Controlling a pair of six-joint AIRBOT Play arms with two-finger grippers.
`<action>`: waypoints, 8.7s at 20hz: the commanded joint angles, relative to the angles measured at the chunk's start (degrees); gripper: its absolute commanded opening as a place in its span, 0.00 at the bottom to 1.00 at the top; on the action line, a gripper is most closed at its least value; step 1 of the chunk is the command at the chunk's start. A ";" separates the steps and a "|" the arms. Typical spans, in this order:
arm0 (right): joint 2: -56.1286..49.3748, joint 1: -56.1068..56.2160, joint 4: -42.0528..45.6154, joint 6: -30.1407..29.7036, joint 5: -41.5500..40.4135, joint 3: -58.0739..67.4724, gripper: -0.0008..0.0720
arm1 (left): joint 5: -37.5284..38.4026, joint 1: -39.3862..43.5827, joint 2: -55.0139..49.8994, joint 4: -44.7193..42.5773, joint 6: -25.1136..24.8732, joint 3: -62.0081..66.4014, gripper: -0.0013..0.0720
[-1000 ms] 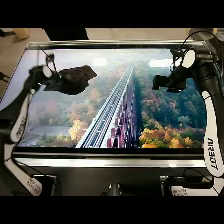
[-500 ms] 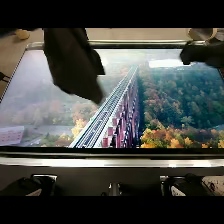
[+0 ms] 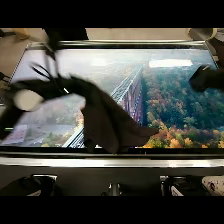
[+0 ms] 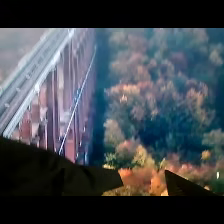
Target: Fold the shirts.
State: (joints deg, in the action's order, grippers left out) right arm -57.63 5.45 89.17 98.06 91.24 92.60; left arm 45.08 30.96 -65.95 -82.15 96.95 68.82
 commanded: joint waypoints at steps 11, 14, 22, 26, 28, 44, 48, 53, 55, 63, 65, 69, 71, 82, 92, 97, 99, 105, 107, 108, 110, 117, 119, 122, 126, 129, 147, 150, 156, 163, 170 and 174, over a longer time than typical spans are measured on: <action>-21.33 0.00 -14.14 -4.83 -17.66 -37.86 0.96 | 7.02 0.20 2.03 0.59 4.02 -13.44 0.06; -25.53 0.02 -14.60 -4.44 -18.88 -37.83 0.96 | 6.99 0.22 3.02 0.98 4.02 -13.44 0.06; -23.89 0.00 -19.91 -8.44 -18.80 -31.98 0.04 | 8.41 0.07 4.31 -0.11 -1.49 -9.86 0.06; -7.28 0.00 -13.09 -11.02 -18.62 -8.33 0.04 | 15.04 0.07 8.09 -10.75 -4.20 12.66 0.06; 1.42 0.00 -9.09 -10.88 -21.42 4.68 0.05 | 15.32 0.07 10.40 -11.76 -4.15 28.52 0.06; 3.93 0.00 0.35 -4.70 9.20 4.66 0.05 | 28.61 0.09 10.82 -21.16 0.17 22.45 0.06; -2.34 0.00 -1.70 -2.36 -10.69 -20.22 0.05 | 17.97 0.07 1.84 -20.68 2.99 0.46 0.06; -10.95 0.00 -7.13 2.84 -21.51 -31.17 0.05 | 19.65 0.04 -15.13 -15.08 8.70 -2.64 0.27; -10.93 0.00 -6.88 1.88 -21.53 -31.12 0.05 | 27.08 -1.31 -16.76 -15.12 5.01 2.32 0.89; -10.95 0.00 -5.55 -2.36 -17.77 -31.15 0.05 | 21.49 -16.61 2.45 14.45 6.27 -22.69 0.89; -10.95 0.00 -5.64 -2.34 -18.40 -31.15 0.05 | 14.45 -14.93 3.93 23.30 6.38 -32.30 0.89; -10.95 0.00 -5.62 -2.36 -18.10 -31.15 0.05 | 0.28 -8.13 1.29 32.68 6.64 -37.86 0.89; -10.95 0.00 -5.62 -2.34 -18.05 -31.15 0.05 | -4.11 -5.79 -1.60 36.35 6.62 -37.75 0.89; -2.05 0.00 -1.31 -5.60 -18.45 -19.21 0.05 | -2.82 -14.84 9.05 29.66 -15.63 -10.56 0.05; 18.84 0.00 2.19 -4.31 -21.51 12.92 0.05 | -2.45 -40.04 27.65 9.55 -9.29 38.58 0.05; 15.37 0.00 3.02 -4.00 -16.09 12.92 0.05 | -7.28 -45.99 22.27 6.67 -5.38 38.60 0.05; 11.74 0.00 3.02 -3.34 -14.34 12.90 0.05 | -12.37 -45.99 18.40 8.44 -5.40 38.60 0.05; -9.86 0.00 2.97 -3.34 -10.08 12.85 0.05 | -2.19 -44.87 0.92 10.78 -5.44 38.60 0.05; -19.32 0.00 2.91 -2.16 -12.63 12.85 0.05 | 4.15 -42.99 -6.71 10.78 -5.51 38.60 0.06; -23.65 0.00 2.82 -1.03 -14.97 12.85 0.05 | 6.36 -41.88 -10.43 10.78 -5.64 38.60 0.06; -31.47 0.00 2.80 1.46 -20.39 12.85 0.05 | 9.68 -39.41 -17.38 10.80 -5.60 38.60 0.06; -42.82 -0.02 -6.78 7.56 -16.44 13.00 0.52 | 31.85 -30.34 -32.89 10.75 -4.11 38.60 0.70; -41.62 -1.40 -8.22 2.45 -11.43 13.70 0.89 | 40.30 -29.68 -33.99 9.92 -4.11 38.58 0.94; -40.61 -7.87 -8.52 -1.66 1.66 13.25 0.80 | 47.36 -29.81 -32.54 9.66 -3.89 35.87 0.83; -38.10 -12.68 -10.97 -3.02 5.51 2.75 0.76 | 43.87 -26.47 -26.91 12.31 -3.91 16.59 0.84; -35.54 -12.61 -13.00 -4.96 1.05 -7.04 0.76 | 33.14 -24.00 -23.19 16.92 -5.68 0.24 0.84; -38.49 -13.46 -12.20 -7.93 -8.11 -21.77 0.87 | 12.96 -21.88 -20.02 22.77 -7.17 -5.92 0.06; -40.00 -13.44 -13.42 -6.62 -9.79 -21.79 0.83 | 12.90 -21.88 -16.35 22.80 -7.17 -5.92 0.06; -39.06 -13.46 -19.32 -9.20 -5.97 -18.16 0.04 | 13.57 -23.30 -8.04 21.77 -11.10 -2.21 0.05; -9.31 -13.46 -11.61 -10.38 -20.65 18.36 0.05 | 9.03 -30.56 12.87 -0.87 -7.52 42.82 0.05; 12.31 -13.46 -5.05 -7.74 -26.69 22.08 0.05 | 12.33 -34.56 24.20 -4.81 2.12 46.56 0.05; 9.73 -13.46 -2.62 -7.69 -24.09 22.08 0.05 | 13.68 -34.58 21.38 -5.77 1.88 45.38 0.06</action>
State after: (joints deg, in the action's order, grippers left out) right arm -47.92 -7.99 84.16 90.02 65.95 114.17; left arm 57.47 -3.33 -43.88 -86.50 98.06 114.52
